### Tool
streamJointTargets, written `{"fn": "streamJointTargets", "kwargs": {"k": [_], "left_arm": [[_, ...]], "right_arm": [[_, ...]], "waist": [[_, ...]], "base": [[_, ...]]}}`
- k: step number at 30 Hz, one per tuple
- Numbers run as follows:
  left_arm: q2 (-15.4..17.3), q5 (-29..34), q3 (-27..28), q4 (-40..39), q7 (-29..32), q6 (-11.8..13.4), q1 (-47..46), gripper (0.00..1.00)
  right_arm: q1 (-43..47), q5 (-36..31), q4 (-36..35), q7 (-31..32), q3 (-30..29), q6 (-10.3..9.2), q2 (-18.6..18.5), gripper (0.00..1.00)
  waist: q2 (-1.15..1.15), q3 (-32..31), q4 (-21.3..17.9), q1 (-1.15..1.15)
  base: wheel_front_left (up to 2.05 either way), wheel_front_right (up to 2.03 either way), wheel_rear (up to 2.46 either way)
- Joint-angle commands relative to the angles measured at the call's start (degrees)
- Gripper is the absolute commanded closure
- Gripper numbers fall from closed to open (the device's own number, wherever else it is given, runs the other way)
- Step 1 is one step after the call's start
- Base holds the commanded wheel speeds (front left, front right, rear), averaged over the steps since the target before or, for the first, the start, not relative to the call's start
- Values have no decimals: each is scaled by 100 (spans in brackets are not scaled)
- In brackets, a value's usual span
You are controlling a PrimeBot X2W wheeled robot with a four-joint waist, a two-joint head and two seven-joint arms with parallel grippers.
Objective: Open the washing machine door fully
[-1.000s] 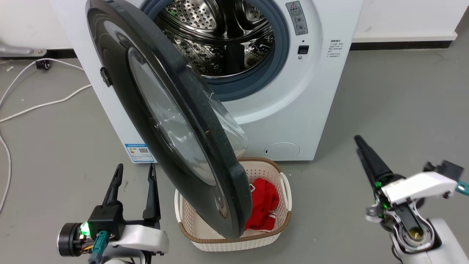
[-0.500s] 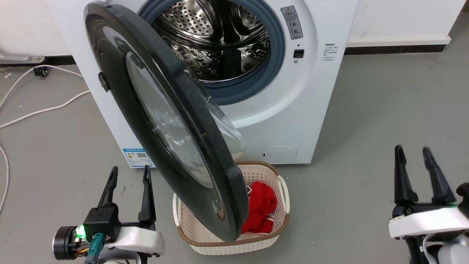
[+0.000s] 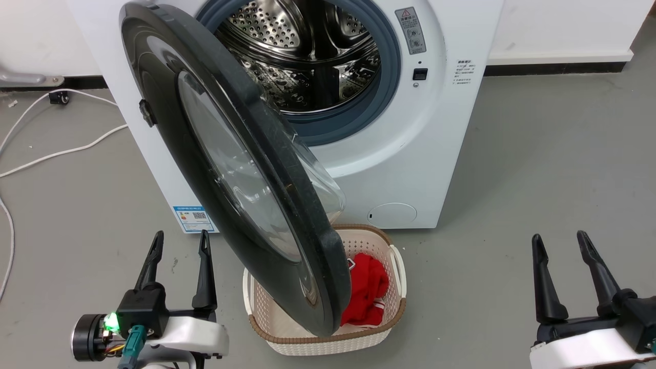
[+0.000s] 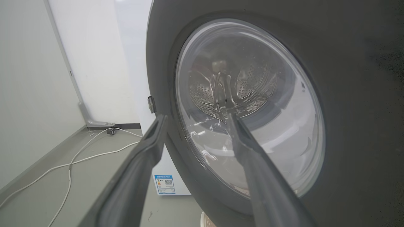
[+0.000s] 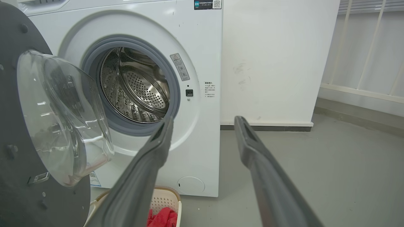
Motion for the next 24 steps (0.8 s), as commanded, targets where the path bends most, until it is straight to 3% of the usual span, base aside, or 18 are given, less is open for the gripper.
{"fn": "streamJointTargets", "kwargs": {"k": [1,16,17,18,20,24], "left_arm": [[29,47,-1,-29,-15,-3,-45,0],[26,32,-50,0,-15,-5,-9,0],[26,32,-50,2,-15,-2,-9,5],[26,29,-53,7,-15,-4,-10,51],[26,29,-54,-5,-15,-5,-17,100],[26,30,-61,-36,-15,-9,-27,100]], "right_arm": [[59,13,23,-28,7,-4,18,0],[-73,69,247,-131,8,-4,20,0],[-82,75,250,-127,6,-4,20,0],[-89,77,254,-127,8,-4,20,0],[-95,84,261,-133,5,-4,20,0],[-105,111,283,-126,-6,-4,20,0]], "waist": [[0,1,0,0],[0,19,-21,0],[0,23,-24,0],[0,27,-28,0],[0,33,-34,0],[0,55,-42,0]], "base": [[0,0,0],[0,0,0],[0,0,0],[0,0,0],[0,0,0],[0,0,0]]}}
